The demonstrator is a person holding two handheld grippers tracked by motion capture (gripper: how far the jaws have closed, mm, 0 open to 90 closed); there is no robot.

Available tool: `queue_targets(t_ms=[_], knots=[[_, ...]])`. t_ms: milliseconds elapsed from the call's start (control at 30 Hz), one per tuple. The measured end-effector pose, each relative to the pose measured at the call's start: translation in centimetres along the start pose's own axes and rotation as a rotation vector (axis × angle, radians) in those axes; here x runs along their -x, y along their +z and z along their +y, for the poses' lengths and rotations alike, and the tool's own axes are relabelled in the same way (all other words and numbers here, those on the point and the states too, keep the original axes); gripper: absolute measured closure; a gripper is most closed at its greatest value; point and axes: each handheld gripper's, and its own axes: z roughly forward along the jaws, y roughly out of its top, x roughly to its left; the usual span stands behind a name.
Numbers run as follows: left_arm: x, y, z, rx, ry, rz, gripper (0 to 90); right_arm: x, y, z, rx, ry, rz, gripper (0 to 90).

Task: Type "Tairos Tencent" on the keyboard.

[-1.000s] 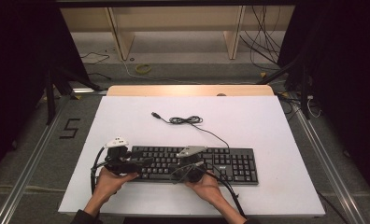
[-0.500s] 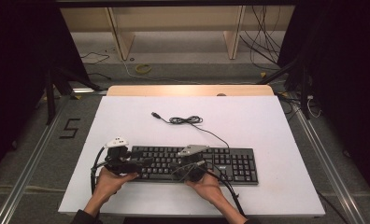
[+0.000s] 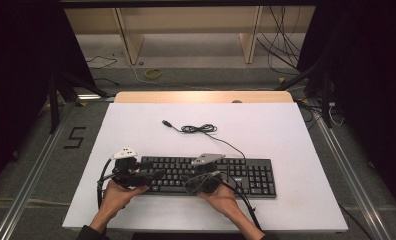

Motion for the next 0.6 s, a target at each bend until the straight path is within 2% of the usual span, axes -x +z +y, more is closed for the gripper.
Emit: queue_targets(t_ms=[333, 600], knots=[[-0.1, -0.7, -0.5, 0.031, -0.006, 0.001, 31.2, 0.6, -0.1, 1.1, 0.015, 0.021, 0.014, 53.3], [0.0, -0.8, -0.9, 0.034, 0.002, 0.002, 30.7, 0.9, 0.3, 2.4, 0.024, 0.035, 0.005, 48.4]])
